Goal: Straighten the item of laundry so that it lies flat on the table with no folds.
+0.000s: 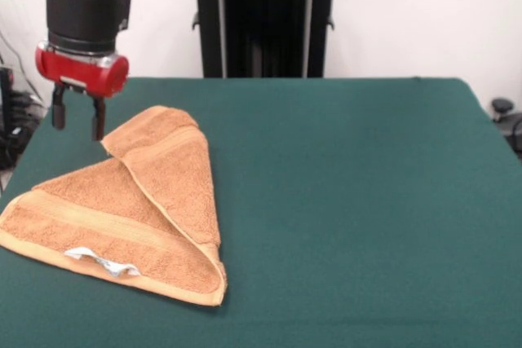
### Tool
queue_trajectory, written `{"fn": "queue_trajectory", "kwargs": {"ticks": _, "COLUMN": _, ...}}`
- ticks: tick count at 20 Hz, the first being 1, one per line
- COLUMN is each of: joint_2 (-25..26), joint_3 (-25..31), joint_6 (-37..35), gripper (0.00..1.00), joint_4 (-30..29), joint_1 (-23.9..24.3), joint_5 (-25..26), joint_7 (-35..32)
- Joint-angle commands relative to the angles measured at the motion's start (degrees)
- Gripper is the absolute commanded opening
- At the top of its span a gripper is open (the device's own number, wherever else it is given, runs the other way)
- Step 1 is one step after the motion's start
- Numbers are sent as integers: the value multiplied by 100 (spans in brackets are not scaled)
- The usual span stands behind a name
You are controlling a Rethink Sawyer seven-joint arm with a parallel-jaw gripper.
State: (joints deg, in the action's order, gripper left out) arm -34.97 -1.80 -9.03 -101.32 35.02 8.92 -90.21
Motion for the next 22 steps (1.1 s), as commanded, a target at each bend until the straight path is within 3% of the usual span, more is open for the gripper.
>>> {"fn": "queue_trajectory", "kwargs": {"ticks": 1, "joint_2": 46, "joint_3": 823, "joint_6": -305, "gripper": 100, "joint_4": -685, "joint_1": 47, "joint_5": 234, "joint_7": -408}}
{"fn": "queue_trajectory", "kwargs": {"ticks": 22, "joint_2": 180, "joint_3": 754, "joint_6": 471, "gripper": 100, "joint_4": -1097, "joint_1": 73, "joint_5": 388, "joint_7": -805}}
